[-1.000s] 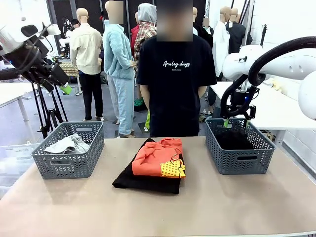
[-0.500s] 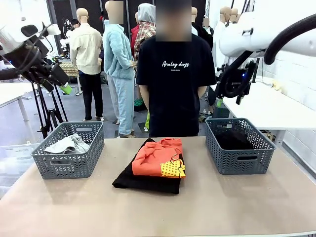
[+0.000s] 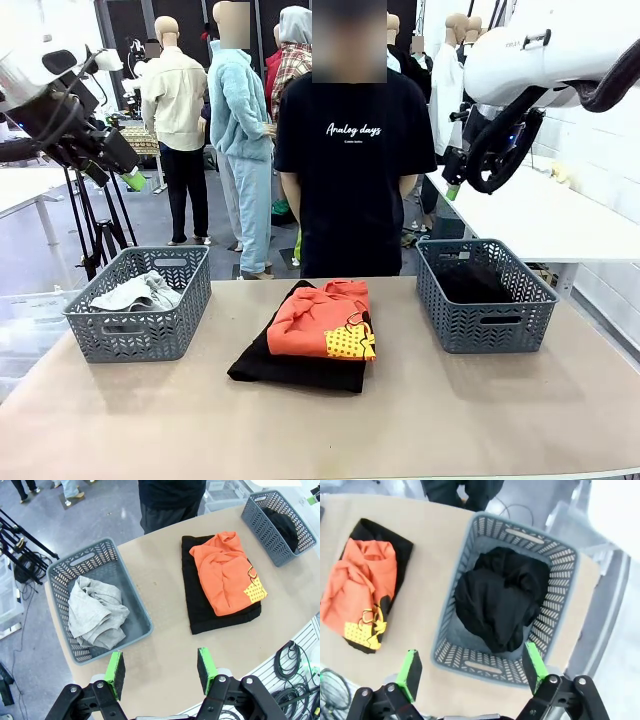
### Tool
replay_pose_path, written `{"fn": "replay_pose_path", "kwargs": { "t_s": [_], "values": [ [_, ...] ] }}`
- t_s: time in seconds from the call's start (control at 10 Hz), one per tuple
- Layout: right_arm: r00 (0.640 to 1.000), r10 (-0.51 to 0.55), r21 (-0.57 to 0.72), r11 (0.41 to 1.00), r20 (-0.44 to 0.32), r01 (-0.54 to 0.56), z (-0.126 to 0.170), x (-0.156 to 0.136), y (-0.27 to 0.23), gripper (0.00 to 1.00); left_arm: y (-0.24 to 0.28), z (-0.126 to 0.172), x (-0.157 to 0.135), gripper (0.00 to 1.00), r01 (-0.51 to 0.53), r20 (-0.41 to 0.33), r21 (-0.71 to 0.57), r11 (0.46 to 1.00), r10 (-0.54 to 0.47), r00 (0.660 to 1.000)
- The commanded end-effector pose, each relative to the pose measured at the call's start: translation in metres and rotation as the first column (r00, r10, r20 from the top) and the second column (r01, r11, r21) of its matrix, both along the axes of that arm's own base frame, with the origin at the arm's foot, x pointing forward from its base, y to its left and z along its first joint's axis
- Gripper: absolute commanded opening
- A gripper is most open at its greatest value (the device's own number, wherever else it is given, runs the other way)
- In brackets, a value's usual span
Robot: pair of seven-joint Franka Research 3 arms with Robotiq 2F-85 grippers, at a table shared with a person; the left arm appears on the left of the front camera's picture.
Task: Sort the tops and bottoms.
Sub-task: Lift clothes from the center of the table with your left hand.
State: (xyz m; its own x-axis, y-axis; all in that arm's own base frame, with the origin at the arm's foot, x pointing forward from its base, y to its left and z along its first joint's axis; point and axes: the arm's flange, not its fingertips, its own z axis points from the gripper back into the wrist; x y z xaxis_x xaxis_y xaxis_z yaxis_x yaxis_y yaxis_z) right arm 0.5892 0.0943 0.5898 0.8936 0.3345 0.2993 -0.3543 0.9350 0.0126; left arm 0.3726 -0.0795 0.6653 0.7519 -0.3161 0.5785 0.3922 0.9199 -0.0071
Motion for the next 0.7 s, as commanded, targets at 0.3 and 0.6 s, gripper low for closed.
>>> {"fn": "replay_pose_path", "kwargs": {
  "t_s": [0.3, 0.6],
  "values": [
    [0.984, 0.173, 0.040, 0.984, 0.037, -0.174, -0.020, -0.009, 0.042, 1.00, 0.000, 0.000, -0.001, 0.76, -0.009, 0.003, -0.003, 1.000, 0.009, 1.000],
    [0.920, 0.334, 0.097, 0.928, 0.205, -0.359, 0.037, -0.062, 0.051, 1.00, 0.000, 0.000, -0.001, 0.76, -0.009, 0.003, -0.003, 1.000, 0.009, 1.000]
  ]
}}
